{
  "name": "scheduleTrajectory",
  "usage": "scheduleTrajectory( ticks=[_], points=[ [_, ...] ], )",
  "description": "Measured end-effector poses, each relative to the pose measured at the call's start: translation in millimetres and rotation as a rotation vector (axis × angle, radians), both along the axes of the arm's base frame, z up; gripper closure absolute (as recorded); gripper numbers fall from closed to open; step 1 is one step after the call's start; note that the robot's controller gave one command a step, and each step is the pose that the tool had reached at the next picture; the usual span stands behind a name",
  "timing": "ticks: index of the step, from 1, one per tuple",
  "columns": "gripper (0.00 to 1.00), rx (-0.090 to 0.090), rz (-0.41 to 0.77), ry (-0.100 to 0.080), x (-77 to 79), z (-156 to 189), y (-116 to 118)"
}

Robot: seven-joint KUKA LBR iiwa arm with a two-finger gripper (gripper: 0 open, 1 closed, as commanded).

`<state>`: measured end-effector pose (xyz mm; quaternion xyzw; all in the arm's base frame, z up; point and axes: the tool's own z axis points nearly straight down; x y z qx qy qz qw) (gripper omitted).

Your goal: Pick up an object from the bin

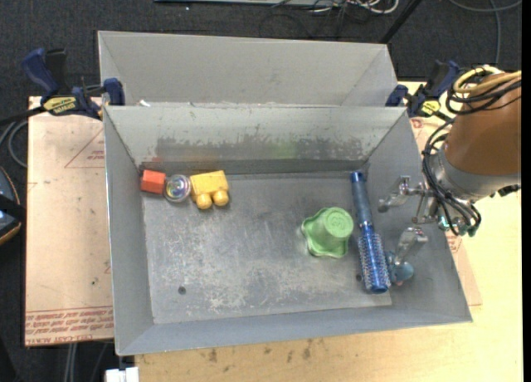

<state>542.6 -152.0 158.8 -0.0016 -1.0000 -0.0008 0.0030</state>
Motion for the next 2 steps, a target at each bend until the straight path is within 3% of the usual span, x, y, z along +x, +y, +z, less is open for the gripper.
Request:
scheduleTrajectory(
  ticks=[1,2],
  points=[
    [0.00,-0.008,0.171,-0.039,-35.7,-63.3,6.7],
    [1.00,-0.002,0.171,-0.012,-43.8,-72.2,7.3]
  ],
)
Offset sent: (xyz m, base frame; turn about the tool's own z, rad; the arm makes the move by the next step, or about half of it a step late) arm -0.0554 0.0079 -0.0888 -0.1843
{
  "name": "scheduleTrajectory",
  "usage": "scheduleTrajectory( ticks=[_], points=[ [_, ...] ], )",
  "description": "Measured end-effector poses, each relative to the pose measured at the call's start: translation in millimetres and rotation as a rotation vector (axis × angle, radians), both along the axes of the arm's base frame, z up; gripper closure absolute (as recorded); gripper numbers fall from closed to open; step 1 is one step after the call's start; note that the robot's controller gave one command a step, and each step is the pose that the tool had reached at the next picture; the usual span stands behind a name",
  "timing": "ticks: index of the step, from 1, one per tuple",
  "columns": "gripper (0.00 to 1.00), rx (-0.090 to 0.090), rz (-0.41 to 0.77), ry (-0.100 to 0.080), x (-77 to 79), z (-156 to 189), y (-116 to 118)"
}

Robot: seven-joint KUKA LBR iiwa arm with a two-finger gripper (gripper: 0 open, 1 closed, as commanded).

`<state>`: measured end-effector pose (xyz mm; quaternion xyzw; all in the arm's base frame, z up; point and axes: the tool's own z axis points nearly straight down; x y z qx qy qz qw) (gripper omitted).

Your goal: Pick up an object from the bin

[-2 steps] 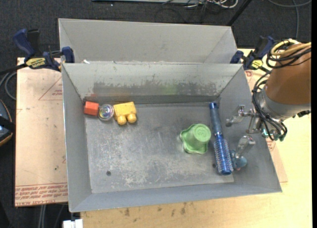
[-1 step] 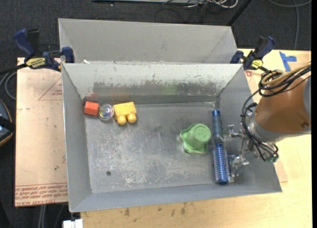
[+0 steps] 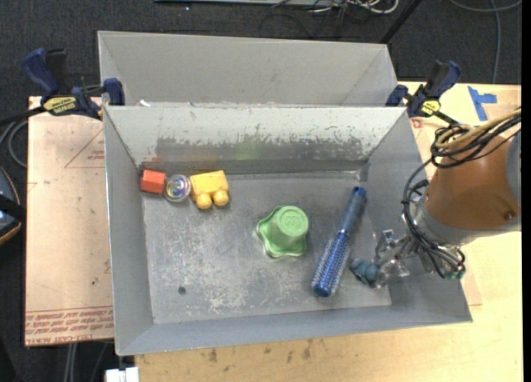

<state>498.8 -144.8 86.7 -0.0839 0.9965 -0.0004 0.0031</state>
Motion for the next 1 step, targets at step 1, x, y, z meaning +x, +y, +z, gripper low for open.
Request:
scheduleTrajectory(
  ticks=[1],
  points=[
    [1.00,-0.002,0.009,-0.006,5.4,159.3,10.2]
  ],
)
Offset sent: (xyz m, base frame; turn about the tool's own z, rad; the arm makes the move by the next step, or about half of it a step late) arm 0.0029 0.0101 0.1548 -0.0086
